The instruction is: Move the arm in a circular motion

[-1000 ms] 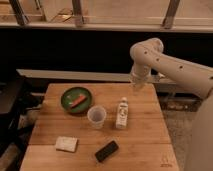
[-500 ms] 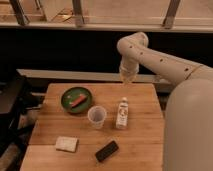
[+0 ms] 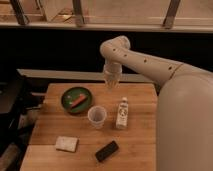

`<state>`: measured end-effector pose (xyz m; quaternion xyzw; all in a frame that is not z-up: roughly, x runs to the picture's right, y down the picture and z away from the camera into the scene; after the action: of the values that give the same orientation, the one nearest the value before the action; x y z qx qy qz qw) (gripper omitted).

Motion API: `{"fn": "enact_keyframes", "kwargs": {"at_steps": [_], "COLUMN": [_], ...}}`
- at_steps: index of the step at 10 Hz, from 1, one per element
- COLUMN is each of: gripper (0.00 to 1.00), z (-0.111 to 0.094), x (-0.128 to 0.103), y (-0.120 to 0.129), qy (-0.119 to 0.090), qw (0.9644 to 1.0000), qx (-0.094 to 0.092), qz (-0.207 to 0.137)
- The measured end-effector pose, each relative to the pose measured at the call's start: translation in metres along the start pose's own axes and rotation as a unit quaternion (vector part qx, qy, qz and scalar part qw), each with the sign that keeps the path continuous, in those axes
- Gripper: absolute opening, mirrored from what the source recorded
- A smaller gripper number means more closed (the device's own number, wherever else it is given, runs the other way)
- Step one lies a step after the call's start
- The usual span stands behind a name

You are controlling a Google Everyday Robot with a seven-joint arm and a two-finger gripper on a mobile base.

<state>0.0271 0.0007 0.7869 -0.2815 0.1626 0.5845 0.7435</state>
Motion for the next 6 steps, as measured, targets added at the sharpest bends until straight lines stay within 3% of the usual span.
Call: {"fn": "enact_keyframes", "kwargs": {"at_steps": [3,6], "gripper": [0.0,0.0], "z": [-0.004,-0.01], "x": [0.04,0.084], "y": [0.001,-0.04], "qy": [0.014,0.036], "qw": [0.9998,0.998], "qx": [-0.013,-0.003], "qz": [-0.004,0.052]}}
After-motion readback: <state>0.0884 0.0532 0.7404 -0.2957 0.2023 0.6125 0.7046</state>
